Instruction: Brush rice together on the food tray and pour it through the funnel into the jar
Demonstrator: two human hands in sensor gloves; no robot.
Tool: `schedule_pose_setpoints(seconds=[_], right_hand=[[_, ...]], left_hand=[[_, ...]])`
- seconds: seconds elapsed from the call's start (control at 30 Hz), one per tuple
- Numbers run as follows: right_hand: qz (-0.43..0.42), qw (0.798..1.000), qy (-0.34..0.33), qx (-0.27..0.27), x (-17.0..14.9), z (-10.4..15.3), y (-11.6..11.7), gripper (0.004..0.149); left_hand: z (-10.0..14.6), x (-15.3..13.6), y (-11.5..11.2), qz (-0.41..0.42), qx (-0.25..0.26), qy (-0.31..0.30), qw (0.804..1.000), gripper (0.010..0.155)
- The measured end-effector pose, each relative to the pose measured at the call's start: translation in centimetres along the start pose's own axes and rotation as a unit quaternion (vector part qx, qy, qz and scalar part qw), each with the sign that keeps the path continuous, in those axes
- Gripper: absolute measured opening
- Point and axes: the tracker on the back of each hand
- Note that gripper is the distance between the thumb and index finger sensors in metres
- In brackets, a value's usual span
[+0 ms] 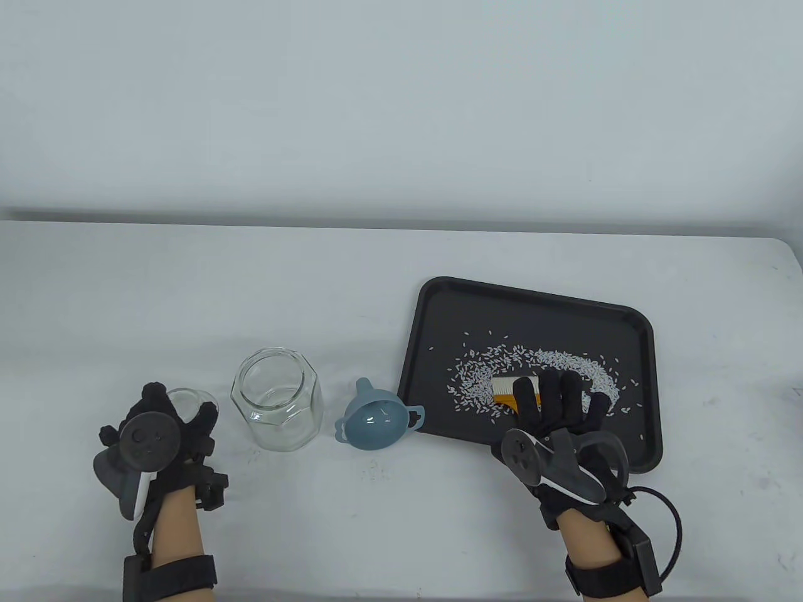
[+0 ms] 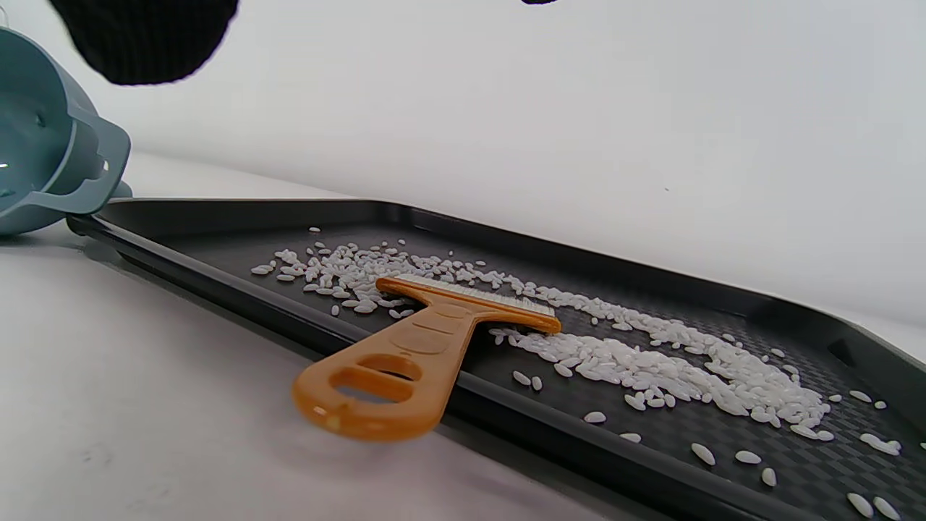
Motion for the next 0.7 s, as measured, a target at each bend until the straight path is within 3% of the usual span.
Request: schedule_pose_setpoints(seconds=[0.2, 0.7], right_hand=[[-0.004, 1.0, 0.001, 0.003, -0.1, 0.1, 0.0, 0.094], [-0.006, 1.0, 0.001, 0.011, -0.1, 0.1, 0.1, 0.094]], left_hand=[[0.0, -0.5, -1.5, -0.025, -0.066, 0.027, 0.997, 0.091], [0.2, -0.6, -2.1, -0.043, -0.14, 0.075, 0.986, 0.092]])
Point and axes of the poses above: the tracker on the back of each hand, its own x axis roughly to the thumb side, its own z axis roughly from the fingertips to the wrist, y = z × x, and after that the axes turned 6 degrees about z, right-handed
